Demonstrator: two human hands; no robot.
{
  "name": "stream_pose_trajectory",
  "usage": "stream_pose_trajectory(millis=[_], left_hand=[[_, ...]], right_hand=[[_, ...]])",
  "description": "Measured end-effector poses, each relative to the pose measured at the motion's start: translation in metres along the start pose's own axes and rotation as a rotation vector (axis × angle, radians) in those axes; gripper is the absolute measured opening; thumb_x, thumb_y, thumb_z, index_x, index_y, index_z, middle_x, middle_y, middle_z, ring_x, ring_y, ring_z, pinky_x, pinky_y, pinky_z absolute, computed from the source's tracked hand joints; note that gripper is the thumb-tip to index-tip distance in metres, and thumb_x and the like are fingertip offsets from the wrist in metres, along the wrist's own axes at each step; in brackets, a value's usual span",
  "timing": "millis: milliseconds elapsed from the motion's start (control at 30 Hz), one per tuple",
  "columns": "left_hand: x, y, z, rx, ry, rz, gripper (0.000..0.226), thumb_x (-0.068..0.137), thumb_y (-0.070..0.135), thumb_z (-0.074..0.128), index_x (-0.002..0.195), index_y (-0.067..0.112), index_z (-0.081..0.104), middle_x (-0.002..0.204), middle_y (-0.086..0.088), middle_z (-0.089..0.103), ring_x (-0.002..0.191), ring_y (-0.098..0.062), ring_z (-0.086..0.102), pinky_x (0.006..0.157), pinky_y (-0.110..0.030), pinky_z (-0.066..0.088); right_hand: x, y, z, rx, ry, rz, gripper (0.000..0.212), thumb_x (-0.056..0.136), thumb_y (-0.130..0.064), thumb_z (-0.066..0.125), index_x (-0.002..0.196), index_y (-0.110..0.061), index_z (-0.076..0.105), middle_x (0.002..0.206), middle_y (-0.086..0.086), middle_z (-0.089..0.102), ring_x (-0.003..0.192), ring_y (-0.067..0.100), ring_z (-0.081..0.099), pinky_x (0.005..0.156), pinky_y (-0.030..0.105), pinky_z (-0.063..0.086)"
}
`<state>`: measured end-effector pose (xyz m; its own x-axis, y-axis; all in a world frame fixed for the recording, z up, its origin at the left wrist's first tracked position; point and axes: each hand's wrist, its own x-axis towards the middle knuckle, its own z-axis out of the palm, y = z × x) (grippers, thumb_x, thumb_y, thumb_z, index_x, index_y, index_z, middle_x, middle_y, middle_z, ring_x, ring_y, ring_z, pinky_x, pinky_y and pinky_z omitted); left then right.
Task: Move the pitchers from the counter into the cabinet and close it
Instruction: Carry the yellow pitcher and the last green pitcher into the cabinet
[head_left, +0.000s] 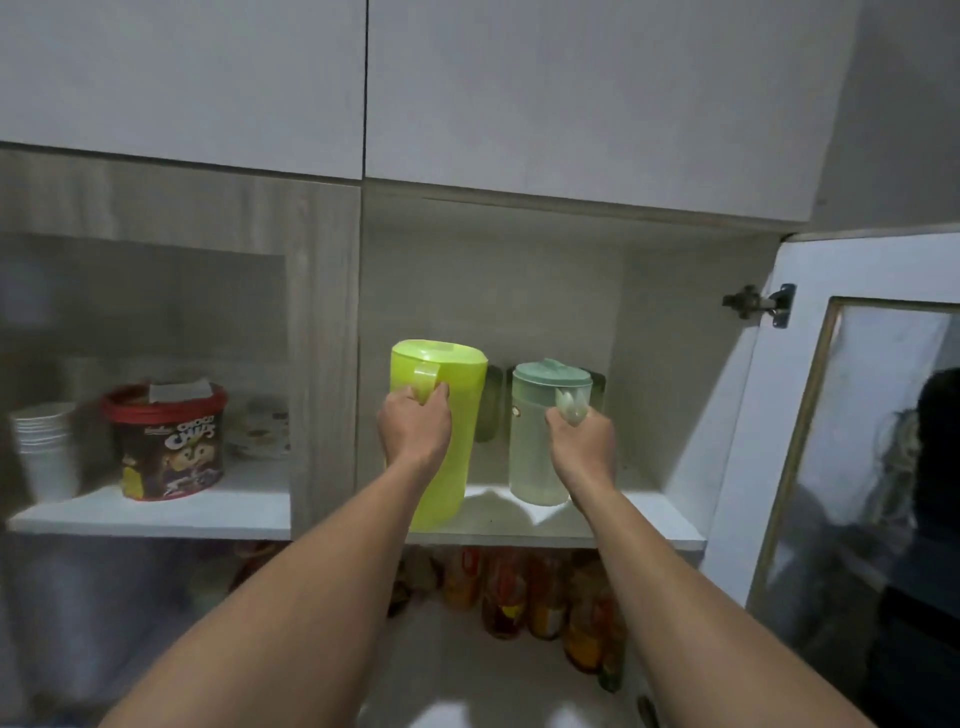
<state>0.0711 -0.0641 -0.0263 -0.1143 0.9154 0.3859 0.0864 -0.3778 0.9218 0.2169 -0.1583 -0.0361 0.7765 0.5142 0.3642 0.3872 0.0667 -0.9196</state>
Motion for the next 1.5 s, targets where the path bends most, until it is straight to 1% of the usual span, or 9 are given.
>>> stream_pose_trajectory(millis=[367, 533, 633, 700, 800, 967, 1167, 1333, 1500], left_hand=[[0.066, -0.074, 0.105, 0.008, -0.023, -0.114, 0.041, 0.080, 0.042, 0.060, 0.056, 0.009, 0.052, 0.068, -0.021, 0.064, 0.073, -0.040, 0.066, 0.071, -0.048, 0.056], [0.101, -0.101, 0.148, 0.001, -0.009, -0.138, 0.037, 0.086, 0.029, 0.063, 0.054, 0.011, 0.056, 0.063, -0.014, 0.064, 0.069, -0.035, 0.065, 0.068, -0.041, 0.055], [0.120, -0.109, 0.171, 0.039, -0.001, -0.106, 0.038, 0.090, 0.028, 0.061, 0.059, 0.008, 0.054, 0.064, -0.014, 0.061, 0.068, -0.034, 0.060, 0.064, -0.034, 0.043], [0.130, -0.119, 0.184, 0.125, 0.020, -0.043, 0.043, 0.094, 0.030, 0.057, 0.058, 0.008, 0.047, 0.066, -0.020, 0.060, 0.071, -0.041, 0.059, 0.064, -0.036, 0.038], [0.147, -0.131, 0.201, 0.225, 0.032, -0.012, 0.045, 0.097, 0.033, 0.053, 0.067, 0.000, 0.057, 0.081, -0.029, 0.066, 0.083, -0.046, 0.061, 0.074, -0.042, 0.042], [0.166, -0.136, 0.213, 0.207, 0.030, -0.060, 0.040, 0.097, 0.032, 0.057, 0.072, 0.000, 0.060, 0.090, -0.028, 0.068, 0.092, -0.043, 0.062, 0.071, -0.037, 0.038], [0.177, -0.143, 0.224, 0.225, 0.019, -0.092, 0.039, 0.095, 0.033, 0.059, 0.085, -0.005, 0.064, 0.099, -0.027, 0.068, 0.100, -0.043, 0.061, 0.078, -0.038, 0.041], [0.176, -0.145, 0.222, 0.294, -0.002, -0.091, 0.045, 0.091, 0.043, 0.061, 0.110, 0.003, 0.065, 0.110, -0.020, 0.069, 0.105, -0.040, 0.062, 0.079, -0.037, 0.045], [0.158, -0.132, 0.208, 0.321, 0.146, -0.046, 0.062, 0.072, 0.059, 0.075, 0.102, 0.011, 0.050, 0.104, -0.014, 0.058, 0.105, -0.037, 0.056, 0.082, -0.043, 0.045]], right_hand=[[0.093, 0.081, 0.057, 0.024, 0.015, 0.096, 0.013, 0.096, -0.026, 0.062, 0.093, -0.014, 0.066, 0.080, 0.001, 0.067, 0.073, 0.018, 0.063, 0.064, 0.029, 0.044], [0.139, 0.121, 0.095, 0.022, -0.018, 0.119, 0.009, 0.093, -0.023, 0.066, 0.089, -0.015, 0.065, 0.080, 0.001, 0.066, 0.074, 0.020, 0.063, 0.064, 0.027, 0.042], [0.163, 0.140, 0.112, 0.042, -0.046, 0.135, 0.008, 0.092, -0.019, 0.068, 0.086, -0.013, 0.064, 0.076, -0.003, 0.064, 0.070, 0.013, 0.059, 0.070, 0.028, 0.039], [0.179, 0.150, 0.123, 0.055, -0.073, 0.151, 0.013, 0.092, -0.016, 0.068, 0.080, -0.014, 0.061, 0.073, -0.001, 0.063, 0.065, 0.013, 0.055, 0.069, 0.029, 0.038], [0.204, 0.164, 0.141, 0.027, -0.096, 0.142, 0.025, 0.091, -0.015, 0.066, 0.071, -0.016, 0.052, 0.068, 0.004, 0.057, 0.062, 0.022, 0.050, 0.062, 0.031, 0.036], [0.234, 0.175, 0.160, -0.089, -0.111, 0.168, 0.019, 0.092, -0.025, 0.067, 0.092, -0.006, 0.066, 0.088, 0.011, 0.066, 0.080, 0.025, 0.056, 0.070, 0.028, 0.035], [0.245, 0.175, 0.164, -0.123, -0.148, 0.171, 0.021, 0.094, -0.025, 0.066, 0.103, -0.006, 0.066, 0.100, 0.015, 0.068, 0.088, 0.027, 0.059, 0.074, 0.027, 0.036], [0.247, 0.172, 0.156, -0.187, -0.189, 0.161, 0.042, 0.087, -0.043, 0.073, 0.108, -0.009, 0.063, 0.110, 0.013, 0.070, 0.101, 0.032, 0.066, 0.072, 0.031, 0.043], [0.241, 0.152, 0.133, -0.348, -0.184, 0.112, 0.073, 0.071, -0.071, 0.073, 0.117, -0.017, 0.055, 0.117, 0.006, 0.062, 0.109, 0.031, 0.062, 0.085, 0.037, 0.052]])
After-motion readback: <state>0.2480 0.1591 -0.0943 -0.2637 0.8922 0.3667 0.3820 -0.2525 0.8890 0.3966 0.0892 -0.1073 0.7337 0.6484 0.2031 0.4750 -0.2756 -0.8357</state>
